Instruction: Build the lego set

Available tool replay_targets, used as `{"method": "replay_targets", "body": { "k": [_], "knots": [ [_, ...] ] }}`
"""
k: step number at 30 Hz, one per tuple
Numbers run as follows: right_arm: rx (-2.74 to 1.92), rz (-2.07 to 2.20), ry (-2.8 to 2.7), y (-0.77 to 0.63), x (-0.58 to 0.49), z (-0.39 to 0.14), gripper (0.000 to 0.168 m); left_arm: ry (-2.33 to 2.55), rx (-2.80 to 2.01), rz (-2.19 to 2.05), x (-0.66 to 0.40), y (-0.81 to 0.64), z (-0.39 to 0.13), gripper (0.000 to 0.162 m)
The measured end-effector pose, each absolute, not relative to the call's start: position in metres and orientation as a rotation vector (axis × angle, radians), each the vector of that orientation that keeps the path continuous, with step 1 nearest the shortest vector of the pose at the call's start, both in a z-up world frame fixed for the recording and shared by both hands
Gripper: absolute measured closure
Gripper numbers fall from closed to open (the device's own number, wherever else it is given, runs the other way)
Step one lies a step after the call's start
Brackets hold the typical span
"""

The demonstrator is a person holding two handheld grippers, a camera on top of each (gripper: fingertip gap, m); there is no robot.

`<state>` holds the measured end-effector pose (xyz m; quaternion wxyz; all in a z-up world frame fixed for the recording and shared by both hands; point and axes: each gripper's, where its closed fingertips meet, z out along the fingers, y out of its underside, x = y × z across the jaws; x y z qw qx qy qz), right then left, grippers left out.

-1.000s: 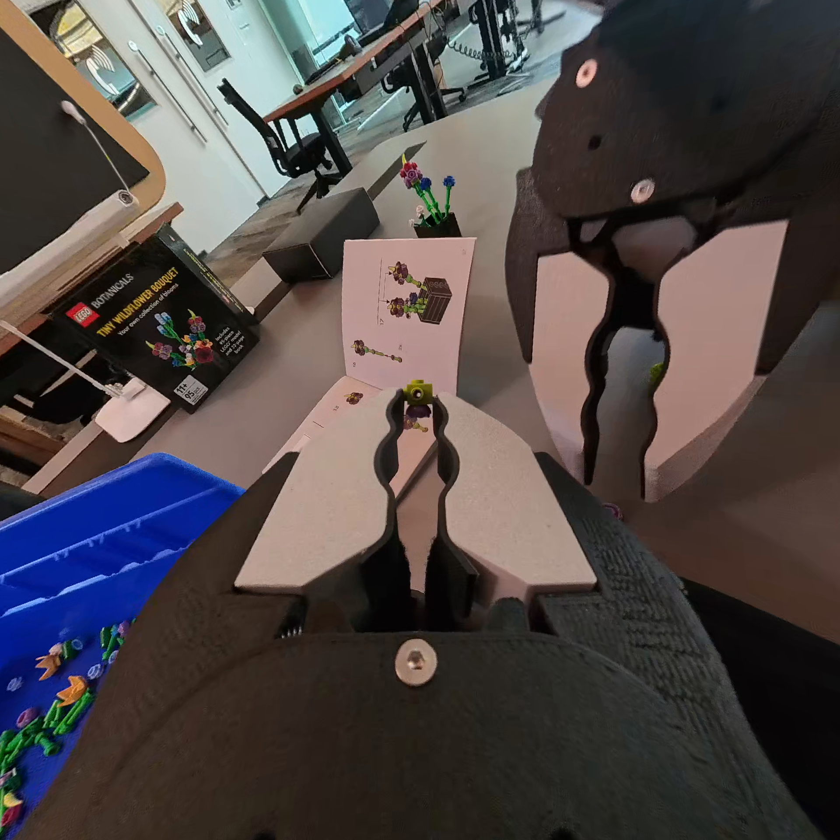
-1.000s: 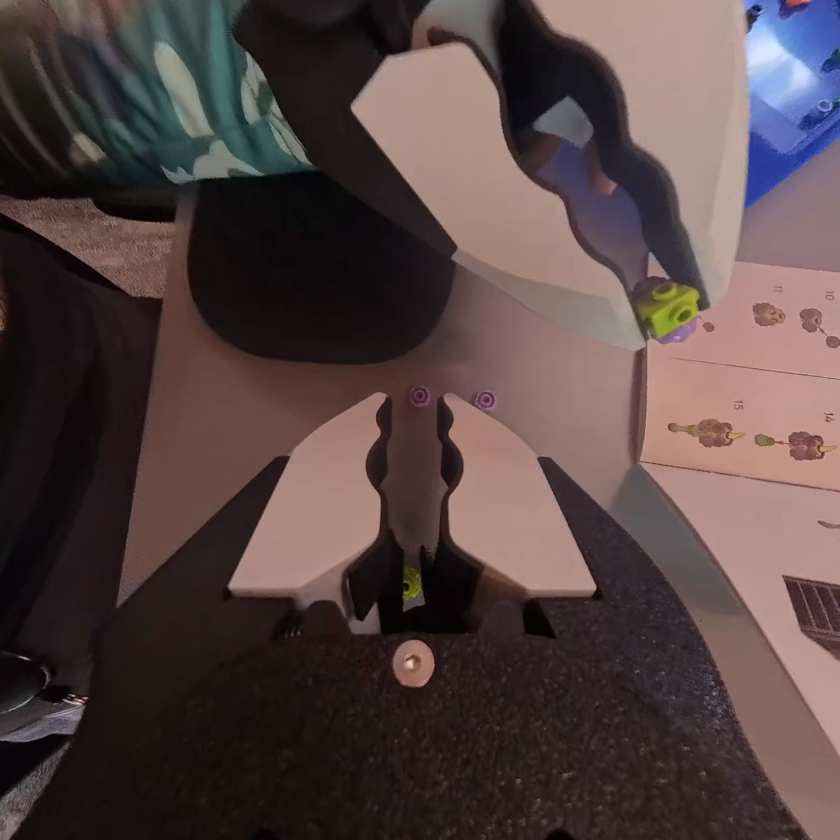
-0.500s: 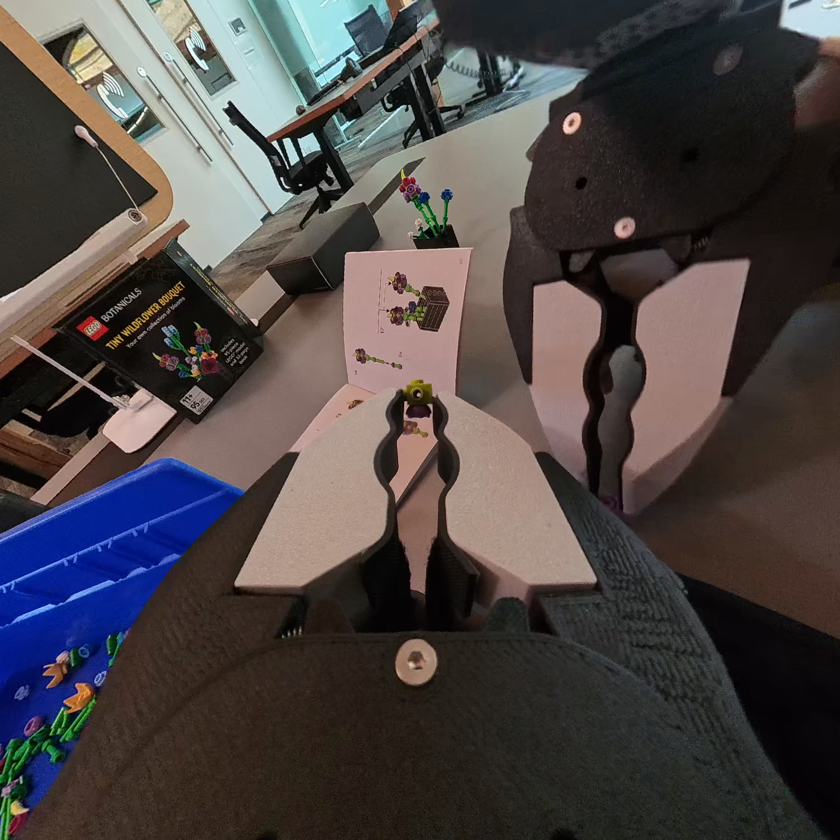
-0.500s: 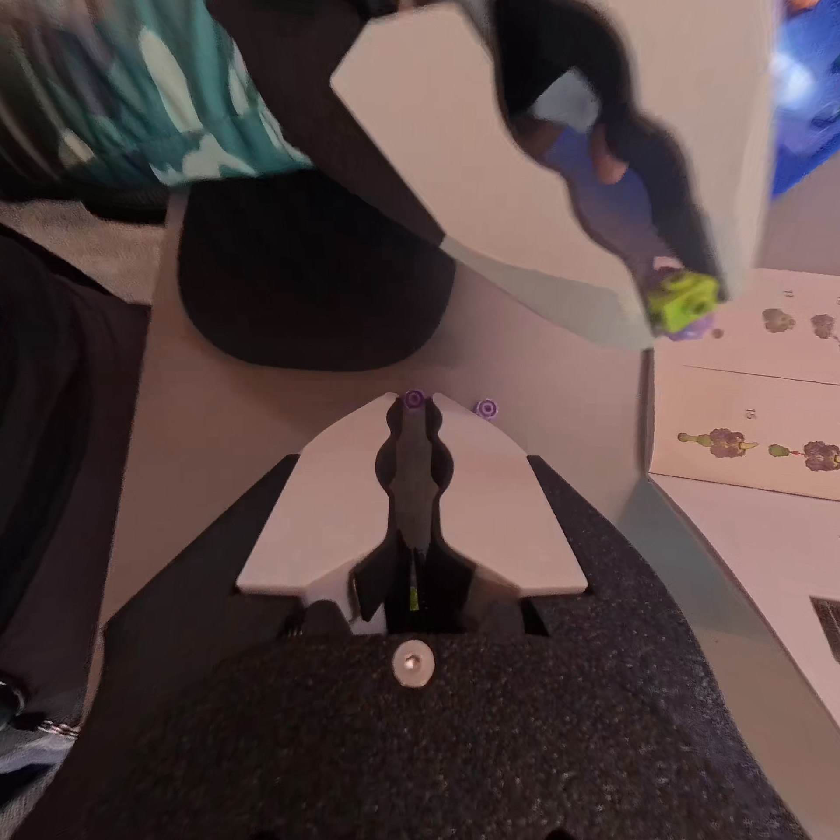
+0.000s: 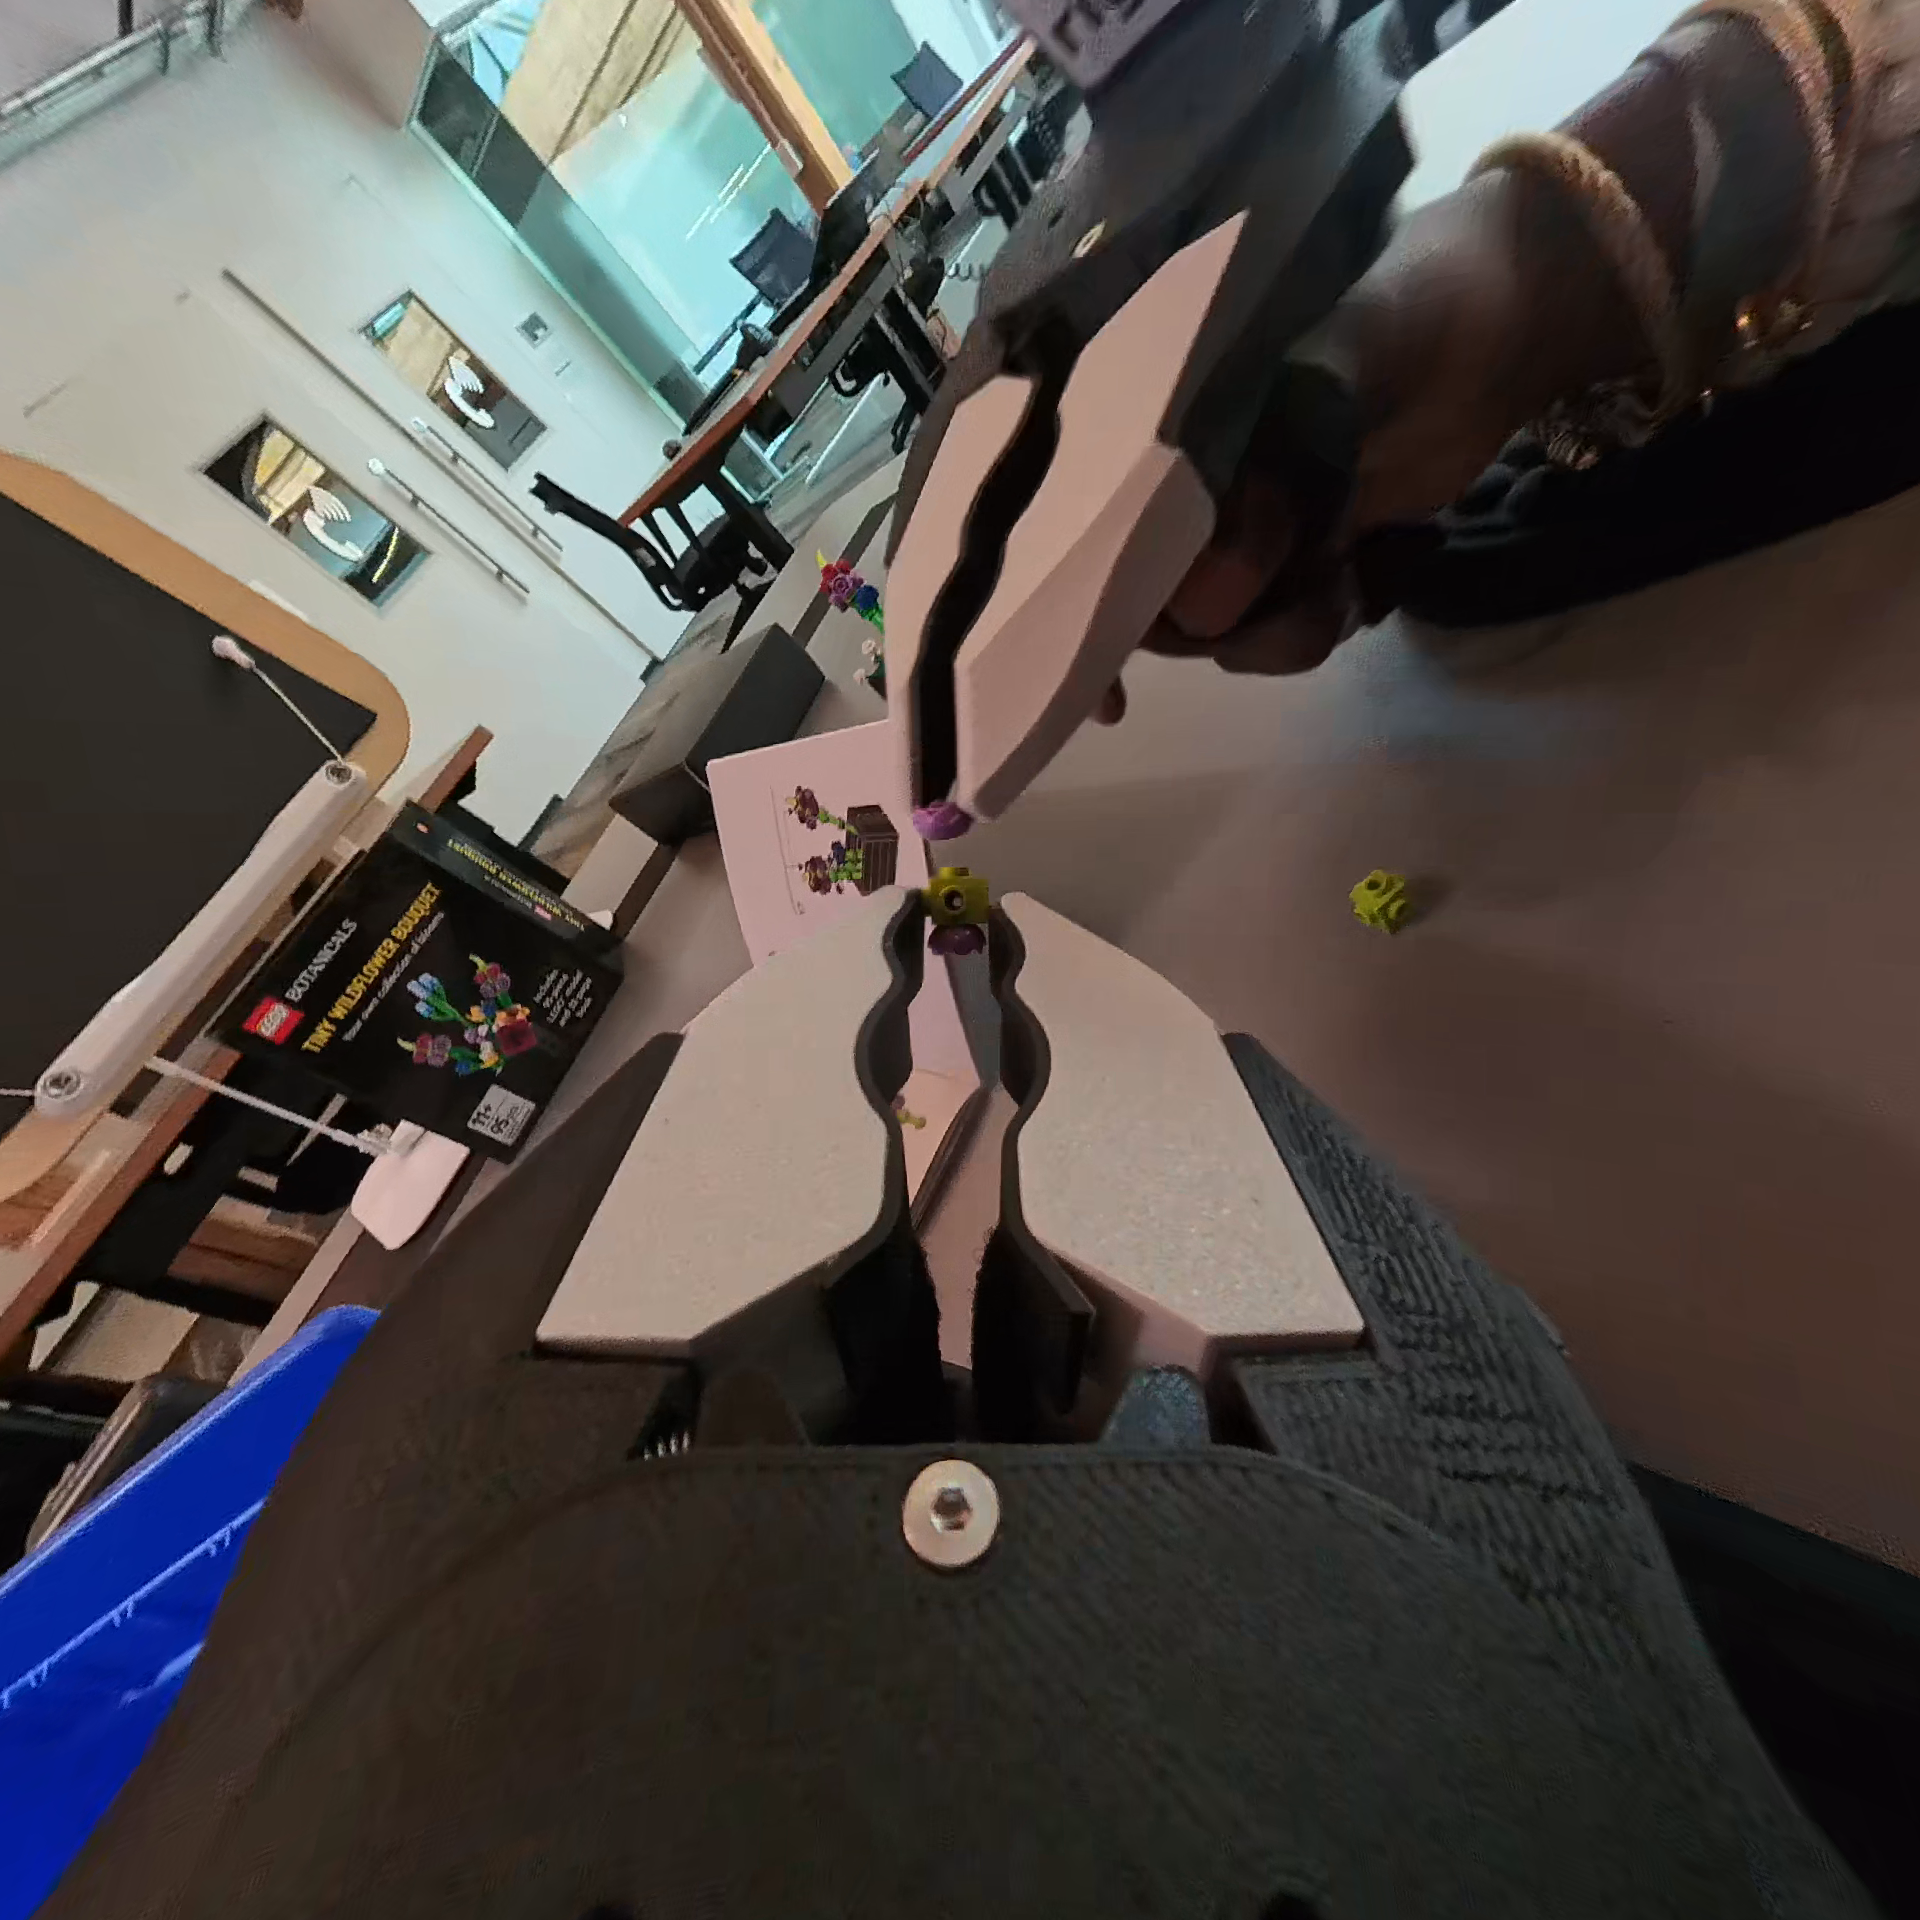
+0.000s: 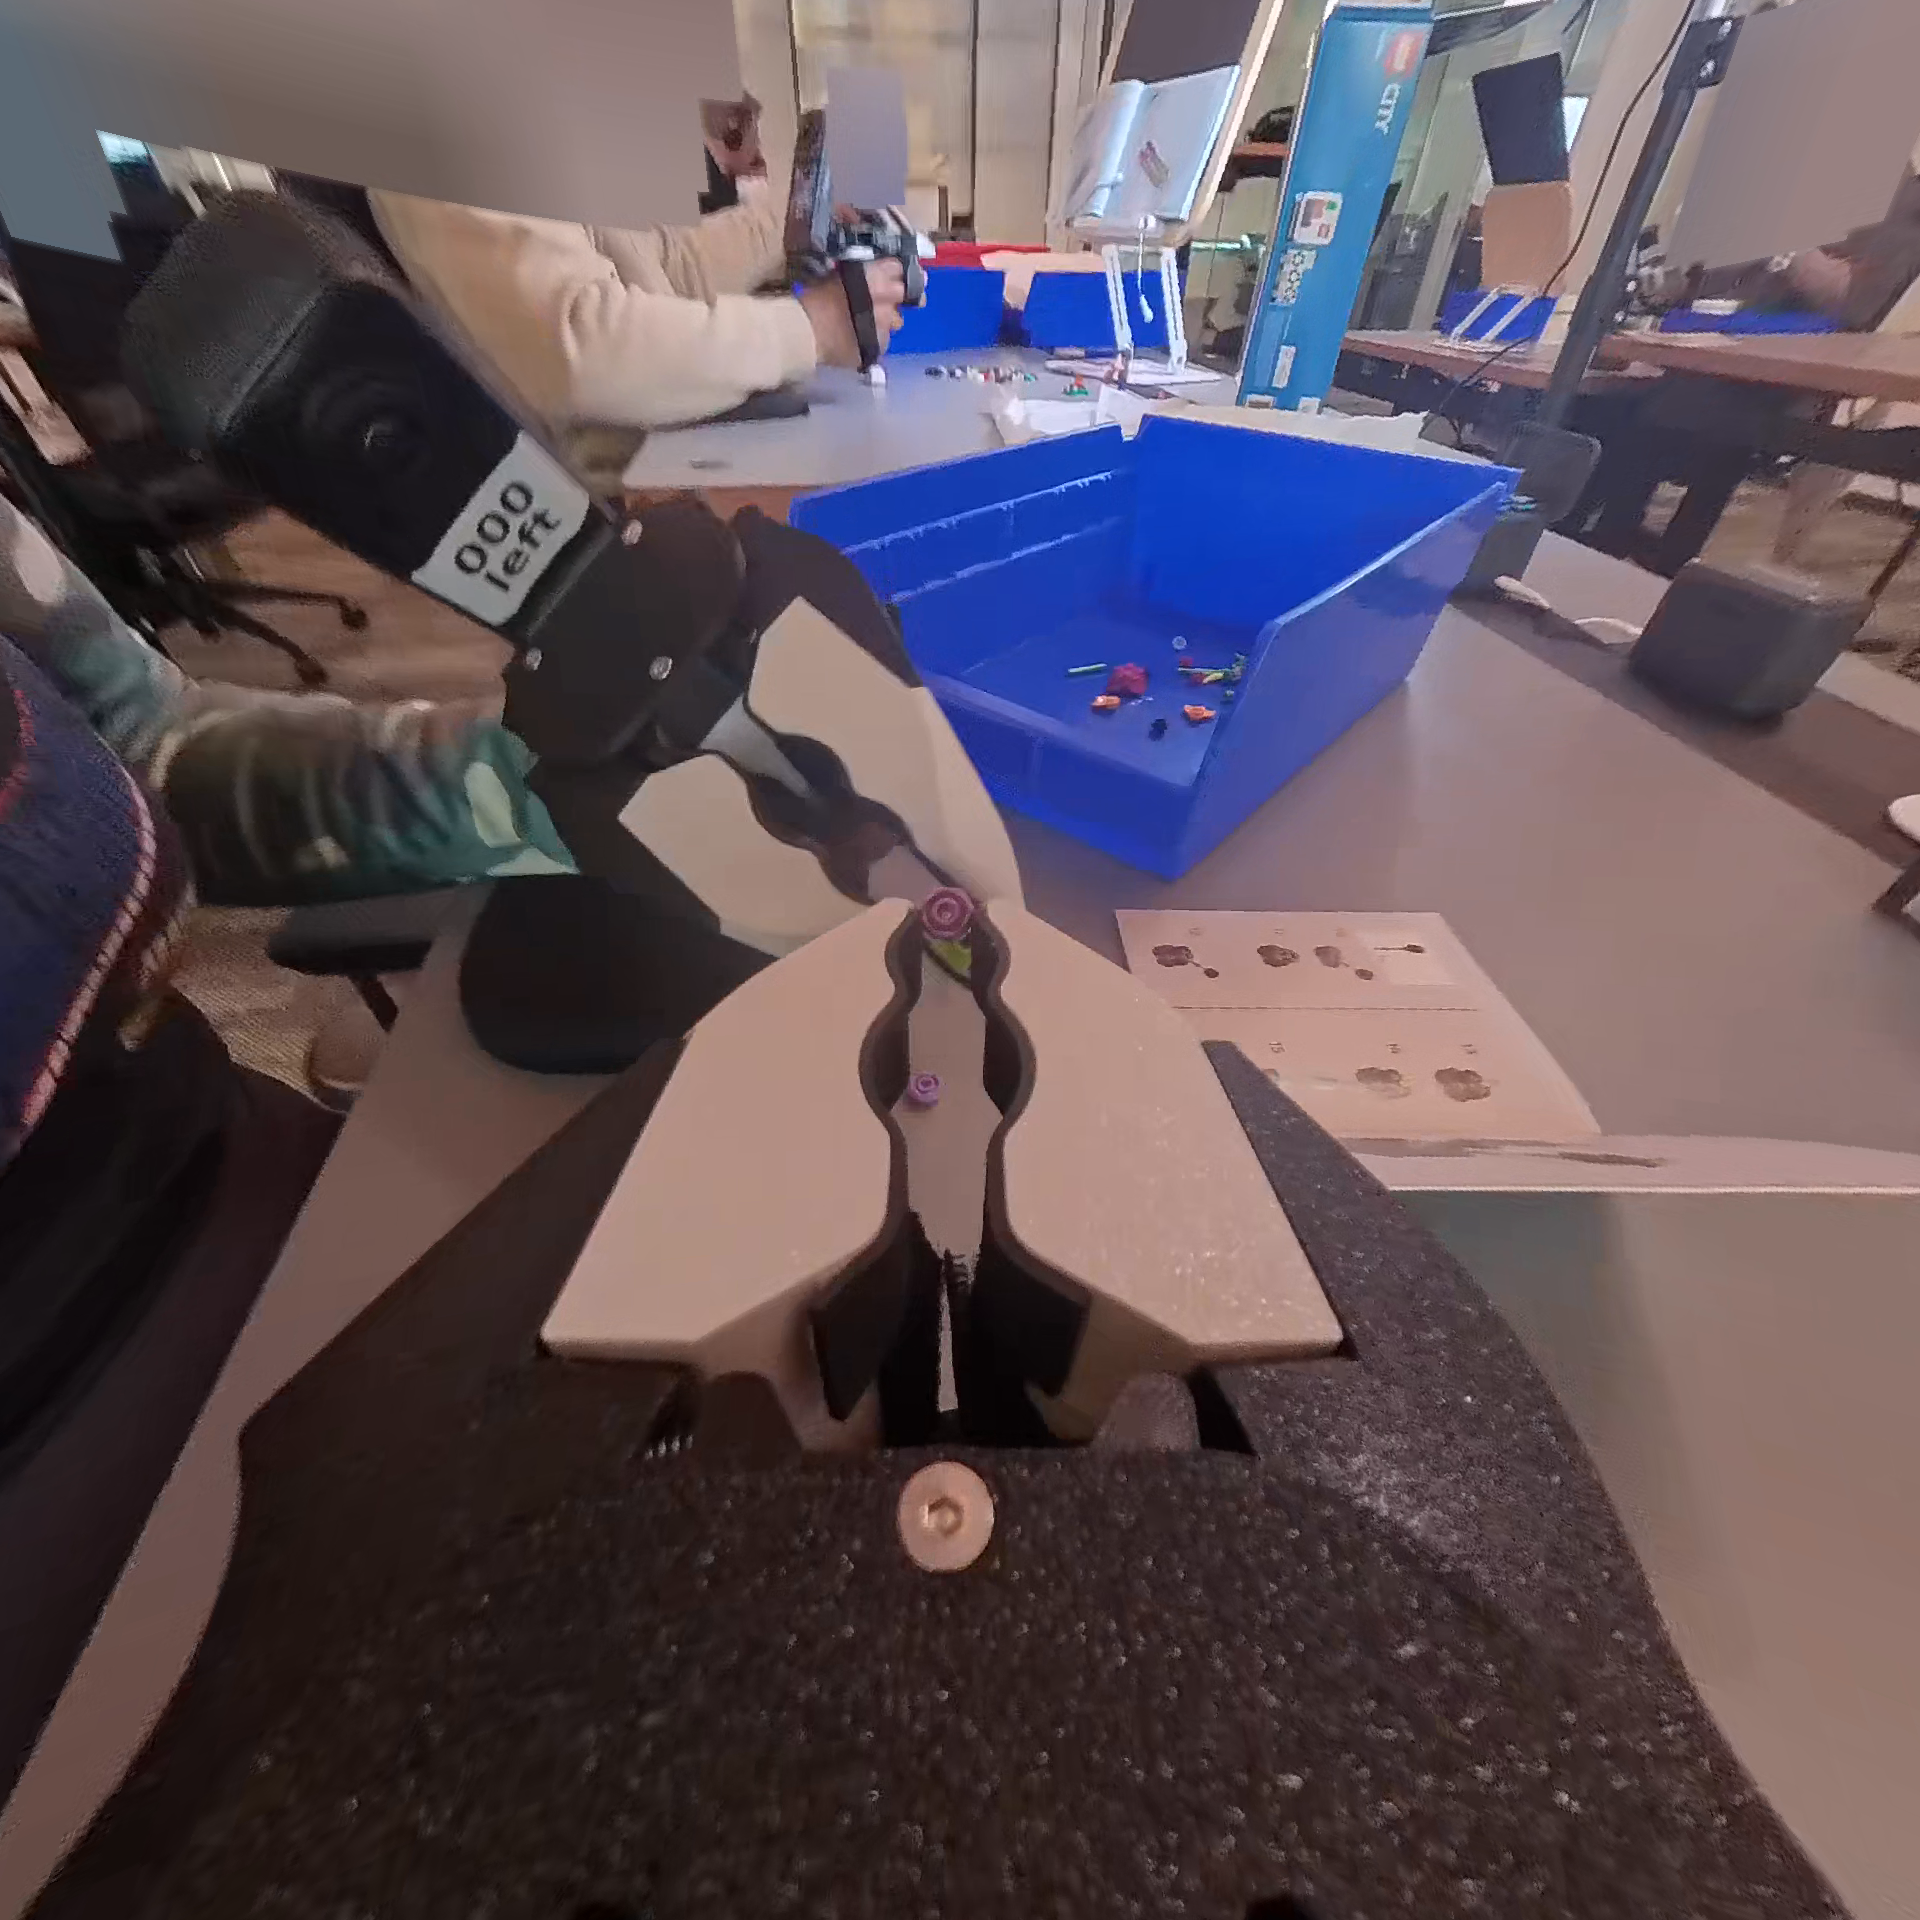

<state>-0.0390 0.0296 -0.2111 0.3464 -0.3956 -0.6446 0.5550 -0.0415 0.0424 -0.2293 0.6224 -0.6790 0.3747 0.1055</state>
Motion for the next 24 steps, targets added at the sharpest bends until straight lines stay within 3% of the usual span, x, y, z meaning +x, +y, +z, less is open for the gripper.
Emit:
{"method": "replay_targets", "body": {
  "k": [24],
  "knots": [
    [-1.121,1.515,-1.691,0.030,-0.041,-0.225,0.160,0.895,-1.569,0.211,-0.040,0.038,-0.235,0.151]
  ]
}}
